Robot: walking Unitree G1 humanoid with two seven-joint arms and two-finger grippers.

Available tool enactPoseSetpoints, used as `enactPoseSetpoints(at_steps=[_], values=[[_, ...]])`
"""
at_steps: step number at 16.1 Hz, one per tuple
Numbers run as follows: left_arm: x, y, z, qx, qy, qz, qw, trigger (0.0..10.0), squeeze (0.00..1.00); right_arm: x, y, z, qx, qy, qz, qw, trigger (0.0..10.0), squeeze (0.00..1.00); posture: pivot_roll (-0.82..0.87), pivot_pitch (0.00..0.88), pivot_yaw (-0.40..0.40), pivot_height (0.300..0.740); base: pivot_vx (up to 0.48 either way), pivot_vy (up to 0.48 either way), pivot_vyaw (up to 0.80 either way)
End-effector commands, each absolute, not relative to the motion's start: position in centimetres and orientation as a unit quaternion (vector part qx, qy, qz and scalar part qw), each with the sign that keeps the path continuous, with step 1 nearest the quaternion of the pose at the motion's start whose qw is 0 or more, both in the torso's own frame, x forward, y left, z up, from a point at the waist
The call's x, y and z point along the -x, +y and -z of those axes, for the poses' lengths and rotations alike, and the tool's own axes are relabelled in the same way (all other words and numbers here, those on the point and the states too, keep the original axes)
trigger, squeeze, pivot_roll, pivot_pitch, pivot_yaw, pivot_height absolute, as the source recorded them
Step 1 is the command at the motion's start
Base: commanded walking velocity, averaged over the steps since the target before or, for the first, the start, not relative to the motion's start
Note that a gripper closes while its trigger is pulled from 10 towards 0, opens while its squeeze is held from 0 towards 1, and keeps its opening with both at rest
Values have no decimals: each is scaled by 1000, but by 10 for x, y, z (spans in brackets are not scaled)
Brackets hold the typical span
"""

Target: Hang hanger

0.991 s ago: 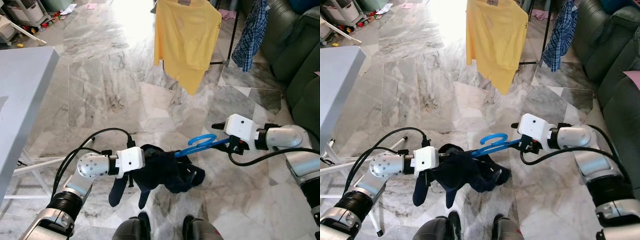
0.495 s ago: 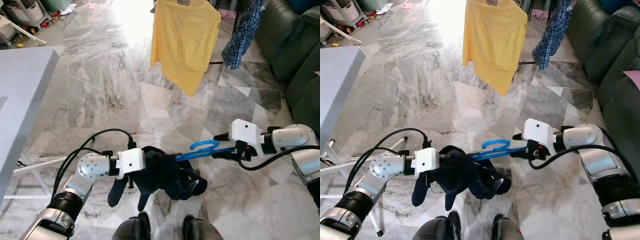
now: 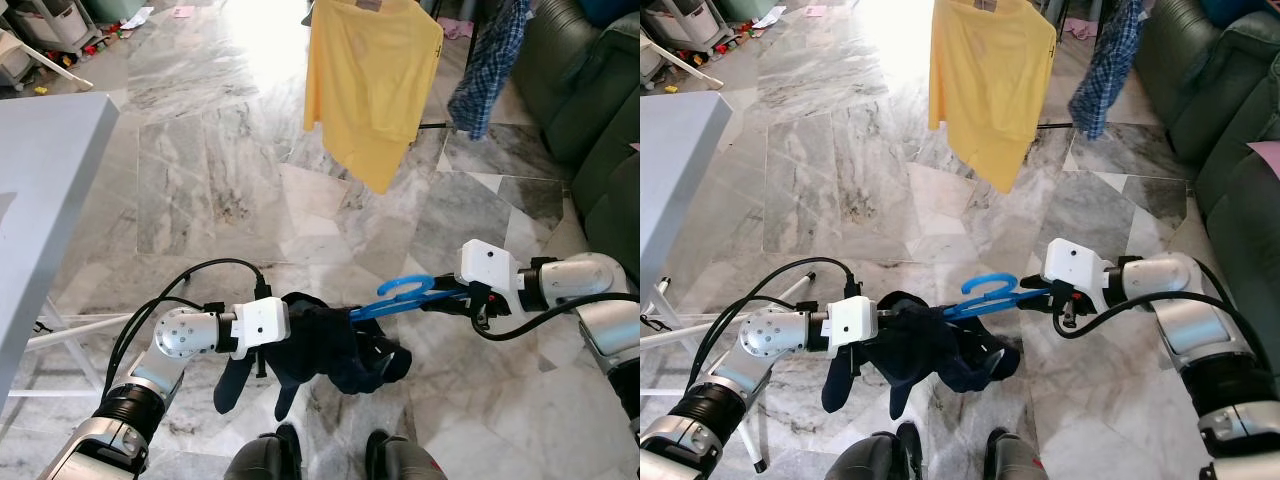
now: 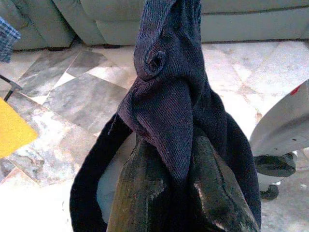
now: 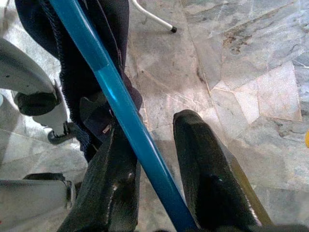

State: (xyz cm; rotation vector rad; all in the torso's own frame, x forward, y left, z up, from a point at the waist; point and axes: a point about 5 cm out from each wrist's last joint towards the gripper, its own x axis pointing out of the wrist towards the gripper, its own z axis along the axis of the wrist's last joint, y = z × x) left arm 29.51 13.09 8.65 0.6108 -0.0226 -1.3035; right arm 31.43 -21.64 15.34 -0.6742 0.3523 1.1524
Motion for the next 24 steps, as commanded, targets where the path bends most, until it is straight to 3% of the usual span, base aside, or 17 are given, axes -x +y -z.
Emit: enactPoseSetpoints(at_steps=[1,6,7,8,24], values=[[-293,133,-86,-291,-12,605,741,10000,0,-314,-217,-157,304,148,-525,781,0,0,-110,238,81,740,0,0,0],[-303,135,-96,-302,-35,574,760,10000,0,-310,-215,-155,282,140,-521,793,0,0,-112,236,81,740,0,0,0],[-307,135,-100,-304,-48,561,768,10000,839,-310,-214,-154,282,140,-520,794,0,0,-113,236,83,740,0,0,0],[-310,135,-102,-306,-56,550,775,10000,1000,-310,-214,-154,282,140,-519,795,0,0,-113,235,85,740,0,0,0],[-325,153,-104,-312,-35,494,811,10000,1000,-309,-223,-158,285,121,-489,815,0,0,-117,227,85,740,0,0,0]])
